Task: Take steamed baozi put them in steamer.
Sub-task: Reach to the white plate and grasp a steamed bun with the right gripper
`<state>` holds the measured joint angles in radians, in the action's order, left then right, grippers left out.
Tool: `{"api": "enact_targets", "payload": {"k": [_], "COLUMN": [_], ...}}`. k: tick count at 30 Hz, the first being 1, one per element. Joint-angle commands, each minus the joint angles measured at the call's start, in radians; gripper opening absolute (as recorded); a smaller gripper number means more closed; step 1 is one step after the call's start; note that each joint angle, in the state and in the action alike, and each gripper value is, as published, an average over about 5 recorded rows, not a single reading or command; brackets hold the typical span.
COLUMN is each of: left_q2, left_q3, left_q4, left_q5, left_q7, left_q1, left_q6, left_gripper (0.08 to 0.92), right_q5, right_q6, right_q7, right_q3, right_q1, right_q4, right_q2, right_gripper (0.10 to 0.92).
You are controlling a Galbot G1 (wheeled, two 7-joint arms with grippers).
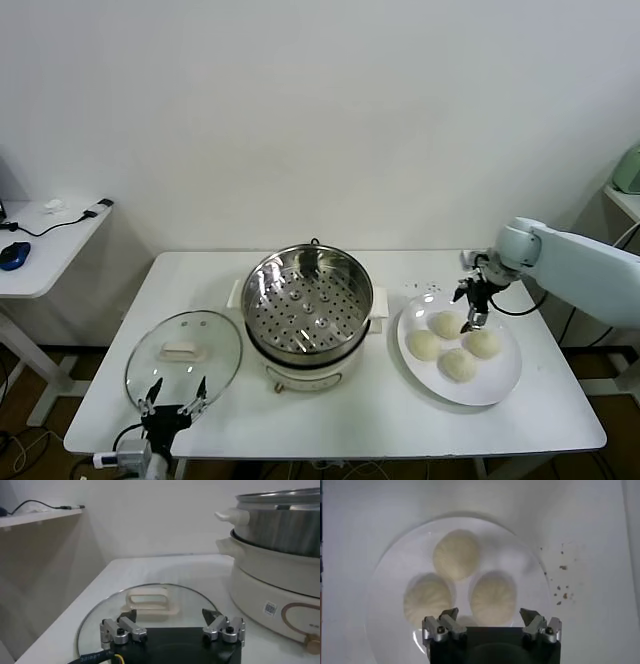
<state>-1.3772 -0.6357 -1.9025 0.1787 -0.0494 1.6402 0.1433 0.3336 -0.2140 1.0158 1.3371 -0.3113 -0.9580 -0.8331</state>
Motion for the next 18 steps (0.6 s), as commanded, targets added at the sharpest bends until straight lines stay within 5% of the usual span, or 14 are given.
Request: {"api": "enact_targets", "payload": {"k": [1,12,18], "left_q2": [0.002,0.007,0.007], "left_q3": [0.001,-0.001,-0.001], "left_q4": [0.006,0.005,-0.003], "left_q5": [0.002,0.007,0.006], "left_q7": [0.0,0.0,-0.001], "left_q1": [-0.001,0.002,0.007], "left_q6": [-0.004,-0.007,-0.008], "left_gripper": [0.823,0.823,0.823], "right_q5": [-0.028,-0.08,-0.067], "right_q6": [0.012,0.015,0.013], "right_q7": [-0.021,-0.043,-0.051], "right_q3": [0.01,-0.021,-0.036], "right_q1": [0.047,0.089,0.091], "right_q4": [0.122,0.16,0.121], "right_q2": [-0.089,-0.133,-0.12], "right_gripper": [0.823,0.812,0.736]}}
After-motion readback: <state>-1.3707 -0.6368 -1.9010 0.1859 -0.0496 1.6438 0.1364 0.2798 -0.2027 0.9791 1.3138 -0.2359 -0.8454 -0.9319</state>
